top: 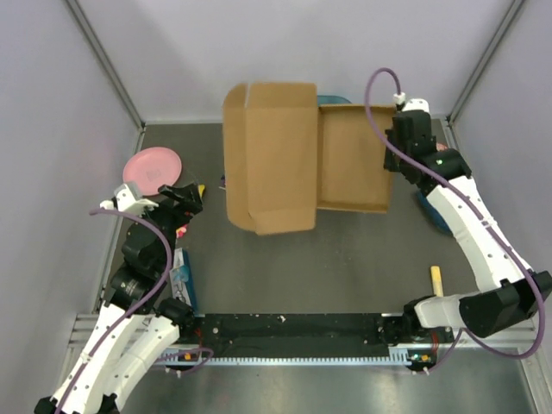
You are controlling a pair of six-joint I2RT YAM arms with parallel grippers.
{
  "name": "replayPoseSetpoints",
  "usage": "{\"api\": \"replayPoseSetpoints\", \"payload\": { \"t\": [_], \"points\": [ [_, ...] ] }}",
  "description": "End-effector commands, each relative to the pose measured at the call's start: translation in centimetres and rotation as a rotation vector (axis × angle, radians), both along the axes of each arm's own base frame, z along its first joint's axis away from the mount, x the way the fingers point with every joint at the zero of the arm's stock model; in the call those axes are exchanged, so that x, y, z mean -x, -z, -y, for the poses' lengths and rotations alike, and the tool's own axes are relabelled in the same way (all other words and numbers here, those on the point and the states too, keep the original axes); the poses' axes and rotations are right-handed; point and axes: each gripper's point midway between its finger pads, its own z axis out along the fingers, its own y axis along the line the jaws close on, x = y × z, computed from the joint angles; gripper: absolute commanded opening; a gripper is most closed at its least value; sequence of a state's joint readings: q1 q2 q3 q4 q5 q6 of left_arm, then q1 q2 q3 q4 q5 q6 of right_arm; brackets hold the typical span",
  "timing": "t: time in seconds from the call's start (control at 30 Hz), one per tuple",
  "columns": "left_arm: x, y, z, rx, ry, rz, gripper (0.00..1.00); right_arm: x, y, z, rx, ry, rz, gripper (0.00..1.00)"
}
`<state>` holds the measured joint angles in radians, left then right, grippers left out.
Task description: Fold the paper box
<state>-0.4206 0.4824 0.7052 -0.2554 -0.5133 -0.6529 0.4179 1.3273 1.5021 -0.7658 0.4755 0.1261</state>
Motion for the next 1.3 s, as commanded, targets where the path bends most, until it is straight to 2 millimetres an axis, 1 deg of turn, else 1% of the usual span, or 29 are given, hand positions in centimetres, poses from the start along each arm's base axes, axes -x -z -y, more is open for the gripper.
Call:
{"api": "replayPoseSetpoints", "payload": {
  "t": [0.0, 0.03, 0.07, 0.13, 0.17, 0.23, 0.27, 0.33, 0.37, 0.4, 0.43, 0.47, 0.53, 0.57, 0.6, 0.63, 0.67, 0.7, 0.73, 0.8, 0.87, 0.93, 0.97, 1.03, 1.07, 1.13, 1.2, 1.23, 1.27],
  "points": [
    [0.1, -0.7, 0.1, 0.027, 0.007, 0.030, 0.91, 4.2, 4.9, -4.8, -0.590, 0.113, -0.256, 0.00],
    [0.0, -0.4, 0.1, 0.028, 0.005, 0.024, 0.91, 4.4, 5.5, -5.2, -0.634, 0.142, -0.277, 0.00],
    [0.0, -0.3, 0.1, 0.029, 0.005, 0.022, 0.91, 4.8, 6.6, -5.4, -0.668, 0.177, -0.308, 0.00],
    [0.0, -0.3, 0.1, 0.032, 0.002, 0.017, 0.91, 5.2, 7.4, -6.2, -0.792, 0.281, -0.349, 0.00],
    [0.0, -0.3, 0.0, 0.032, -0.001, 0.015, 0.91, 5.6, 8.6, -6.3, -0.816, 0.330, -0.379, 0.00],
    [0.0, -0.6, -0.2, 0.033, -0.011, 0.017, 0.91, 6.0, 10.0, -6.8, -0.900, 0.439, -0.423, 0.00],
    [0.1, -0.7, -0.3, 0.031, -0.017, 0.020, 0.91, 6.5, 11.5, -6.8, -0.902, 0.484, -0.456, 0.00],
    [0.2, -1.0, -0.5, 0.025, -0.026, 0.023, 0.91, 7.3, 13.5, -7.0, -0.920, 0.577, -0.505, 0.00],
    [0.4, -1.1, -0.7, 0.018, -0.027, 0.028, 0.91, 8.1, 15.1, -6.8, -0.904, 0.617, -0.539, 0.00],
    [0.4, -1.1, -0.7, 0.017, -0.030, 0.029, 0.91, 8.5, 15.9, -7.1, -0.909, 0.648, -0.554, 0.00],
    [0.4, -0.9, -0.7, 0.015, -0.025, 0.033, 0.91, 8.9, 17.0, -7.0, -0.889, 0.679, -0.568, 0.00],
    [0.4, -0.9, -0.6, 0.007, -0.019, 0.035, 0.91, 9.7, 18.3, -6.9, -0.864, 0.704, -0.595, 0.00],
    [0.2, -0.1, -0.2, -0.009, 0.001, 0.017, 0.91, 10.6, 19.6, -7.0, -0.851, 0.753, -0.619, 0.00],
    [0.2, 0.2, 0.0, -0.012, 0.007, 0.010, 0.91, 11.5, 20.7, -6.7, -0.837, 0.784, -0.641, 0.00],
    [0.1, 1.1, 0.1, -0.017, 0.010, -0.007, 0.91, 11.9, 21.1, -6.8, -0.856, 0.835, -0.634, 0.00],
    [0.0, 1.4, 0.3, -0.005, 0.019, -0.011, 0.91, 12.4, 21.3, -7.0, -0.858, 0.848, -0.616, 0.00],
    [-0.1, 1.7, 0.5, 0.001, 0.025, -0.015, 0.90, 13.1, 22.2, -6.9, -0.854, 0.882, -0.617, 0.00],
    [-0.2, 2.5, 0.7, -0.001, 0.034, -0.027, 0.90, 13.1, 22.3, -7.3, -0.886, 0.922, -0.599, 0.00],
    [-0.3, 2.9, 1.1, 0.002, 0.052, -0.033, 0.90, 13.7, 22.7, -7.7, -0.881, 0.932, -0.595, 0.00],
    [-0.3, 3.6, 1.5, 0.004, 0.070, -0.045, 0.89, 13.7, 22.8, -8.3, -0.926, 0.994, -0.568, 0.00],
    [-0.3, 4.0, 2.0, 0.025, 0.090, -0.050, 0.88, 13.8, 23.0, -9.3, -0.950, 1.012, -0.534, 0.00],
    [-0.3, 4.4, 2.1, 0.037, 0.092, -0.057, 0.88, 13.2, 22.9, -10.1, -1.019, 1.051, -0.483, 0.00],
    [-0.3, 4.7, 2.1, 0.036, 0.095, -0.064, 0.88, 13.0, 22.8, -11.3, -1.062, 1.052, -0.471, 0.00],
    [-0.3, 5.0, 2.1, 0.033, 0.095, -0.073, 0.88, 12.4, 22.6, -12.1, -1.088, 1.053, -0.437, 0.00],
    [-0.3, 5.1, 2.1, 0.034, 0.095, -0.071, 0.87, 12.4, 22.8, -12.7, -1.087, 1.047, -0.435, 0.00],
    [-0.3, 5.5, 2.0, 0.032, 0.088, -0.078, 0.87, 11.7, 23.2, -14.3, -1.103, 1.038, -0.438, 0.01],
    [-0.2, 5.5, 1.8, 0.025, 0.081, -0.079, 0.87, 11.7, 23.8, -15.3, -1.068, 1.008, -0.471, 0.16],
    [-0.1, 5.7, 1.7, 0.012, 0.077, -0.087, 0.88, 11.5, 23.4, -15.7, -1.062, 0.984, -0.472, 0.32],
    [-0.1, 5.6, 1.5, 0.006, 0.073, -0.087, 0.88, 11.6, 23.4, -15.6, -1.039, 0.951, -0.473, 0.39]
  ]
}}
